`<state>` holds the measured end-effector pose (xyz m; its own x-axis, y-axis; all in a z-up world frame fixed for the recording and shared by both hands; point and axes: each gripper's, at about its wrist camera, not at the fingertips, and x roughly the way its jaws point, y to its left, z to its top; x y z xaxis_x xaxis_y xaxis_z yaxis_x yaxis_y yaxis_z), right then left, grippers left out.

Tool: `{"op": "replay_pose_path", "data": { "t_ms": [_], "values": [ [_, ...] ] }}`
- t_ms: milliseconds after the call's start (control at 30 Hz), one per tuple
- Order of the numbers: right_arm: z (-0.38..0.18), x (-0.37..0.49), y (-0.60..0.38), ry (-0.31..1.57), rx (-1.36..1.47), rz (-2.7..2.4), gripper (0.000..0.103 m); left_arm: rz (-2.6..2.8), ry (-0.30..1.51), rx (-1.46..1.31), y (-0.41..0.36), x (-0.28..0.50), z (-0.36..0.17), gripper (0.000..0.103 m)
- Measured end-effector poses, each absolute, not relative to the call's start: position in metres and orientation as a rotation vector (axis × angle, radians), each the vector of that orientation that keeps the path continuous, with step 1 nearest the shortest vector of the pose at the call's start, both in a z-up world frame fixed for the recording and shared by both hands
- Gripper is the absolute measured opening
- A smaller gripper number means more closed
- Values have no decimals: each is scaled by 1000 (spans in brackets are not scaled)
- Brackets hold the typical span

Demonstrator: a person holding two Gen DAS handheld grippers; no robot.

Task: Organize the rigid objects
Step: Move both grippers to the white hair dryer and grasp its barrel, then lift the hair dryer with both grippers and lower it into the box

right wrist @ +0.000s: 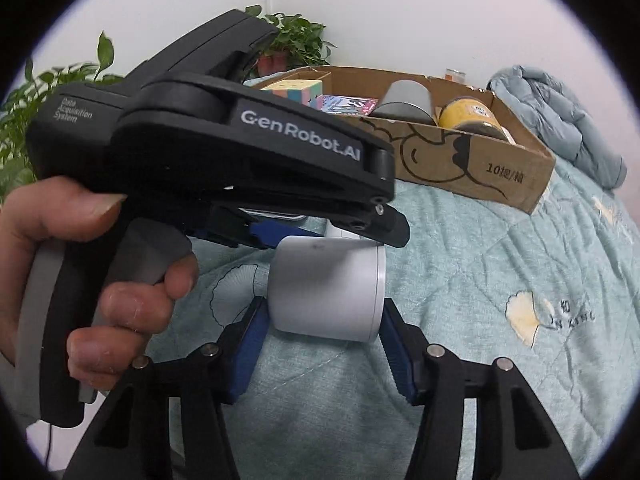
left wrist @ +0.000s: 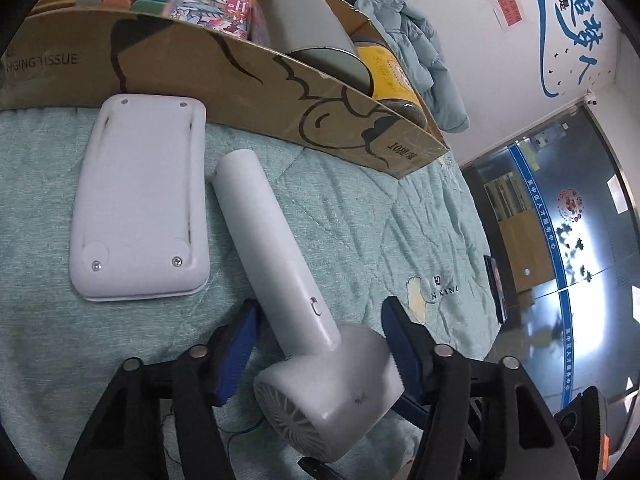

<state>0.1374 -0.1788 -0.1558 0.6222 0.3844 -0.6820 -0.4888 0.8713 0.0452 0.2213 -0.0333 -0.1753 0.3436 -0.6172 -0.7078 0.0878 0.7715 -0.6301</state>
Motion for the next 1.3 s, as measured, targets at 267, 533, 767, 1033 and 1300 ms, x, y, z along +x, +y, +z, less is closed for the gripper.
{"op": "replay_pose_path", "data": {
  "t_ms": [267, 533, 767, 1033, 1300],
  "values": [
    [-154, 134, -178, 742, -153, 504, 55, -456, 1166, -529, -28, 227, -179, 37],
    [-145, 133, -186, 693, -114, 494, 55, -472, 1115, -492, -34, 221, -157, 36],
    [-118, 144, -183, 604, -94, 480, 55, -471, 1009, -441, -29, 235, -105, 35],
    [-85, 181, -159, 513, -83, 521, 55, -445, 922, -352, 0, 272, -47, 34],
    [-66, 227, -137, 498, -63, 519, 55, -443, 905, -326, 18, 336, -23, 34]
  ]
}}
